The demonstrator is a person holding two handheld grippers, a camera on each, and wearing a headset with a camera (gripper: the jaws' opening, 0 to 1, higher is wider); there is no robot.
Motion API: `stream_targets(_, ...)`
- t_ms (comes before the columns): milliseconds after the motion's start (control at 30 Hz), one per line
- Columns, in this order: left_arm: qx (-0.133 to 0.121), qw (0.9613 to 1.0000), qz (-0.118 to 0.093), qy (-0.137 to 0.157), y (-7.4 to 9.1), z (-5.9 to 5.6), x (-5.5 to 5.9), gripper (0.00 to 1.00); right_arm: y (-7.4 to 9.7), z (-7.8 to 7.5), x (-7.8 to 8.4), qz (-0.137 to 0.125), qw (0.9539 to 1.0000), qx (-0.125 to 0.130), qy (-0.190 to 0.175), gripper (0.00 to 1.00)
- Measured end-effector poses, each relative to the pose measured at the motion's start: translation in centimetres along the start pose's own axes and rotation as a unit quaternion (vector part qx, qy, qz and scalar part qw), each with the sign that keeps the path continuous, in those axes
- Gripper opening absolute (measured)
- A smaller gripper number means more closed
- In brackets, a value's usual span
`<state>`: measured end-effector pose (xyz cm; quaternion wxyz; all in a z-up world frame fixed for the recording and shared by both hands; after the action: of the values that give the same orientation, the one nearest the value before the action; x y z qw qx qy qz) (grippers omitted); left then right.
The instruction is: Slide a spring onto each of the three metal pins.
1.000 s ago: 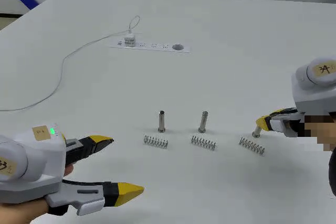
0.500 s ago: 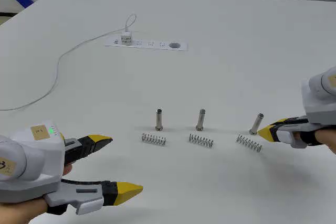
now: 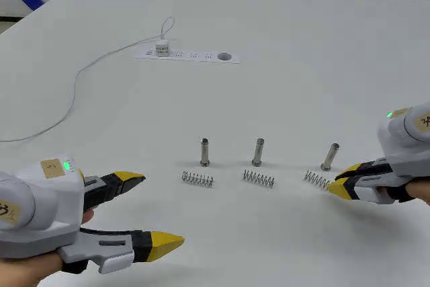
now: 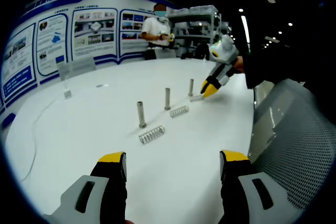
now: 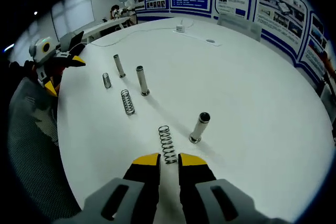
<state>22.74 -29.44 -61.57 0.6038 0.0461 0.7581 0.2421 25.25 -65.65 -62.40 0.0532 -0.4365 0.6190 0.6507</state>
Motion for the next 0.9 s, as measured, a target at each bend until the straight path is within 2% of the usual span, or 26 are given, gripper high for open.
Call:
stream_targets(200, -0.002, 1.0000, 0.002, 0.003, 0.1, -0.1, 0.1, 0.74, -0.6, 0.0, 0.4, 0.015, 0.9996, -0.003, 0.026, 0.14)
stream_targets(533, -0.004, 1.0000, 0.003, 0.005, 0.1, -0.1, 0.1, 0.73, -0.9, -0.1, 0.6, 0.013, 0.9991, -0.008, 0.040, 0.12)
stream_targets(700, -0.004, 1.0000, 0.002, 0.005, 0.1, -0.1, 0.1, 0.73, -0.2, 0.1, 0.1, 0.010, 0.9988, -0.007, 0.047, 0.12)
stream_targets(900, -0.002, 1.0000, 0.000, 0.005, 0.0, -0.2, 0.1, 0.73, 1.1, 0.2, -1.4, -0.003, 0.9980, 0.003, 0.063, 0.12)
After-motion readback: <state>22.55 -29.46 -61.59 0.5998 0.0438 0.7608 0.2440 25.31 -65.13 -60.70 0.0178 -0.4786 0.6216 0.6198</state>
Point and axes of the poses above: the centre of the closed fingertips' face, and the gripper's own axes: y roughly backward along the fingers, z roughly to its left, x roughly out of its underside, the point moved 9 cm from there along y, roughly backward along the fingers, and after that the axes turned 12 degrees about x, right-handed, at the moved point
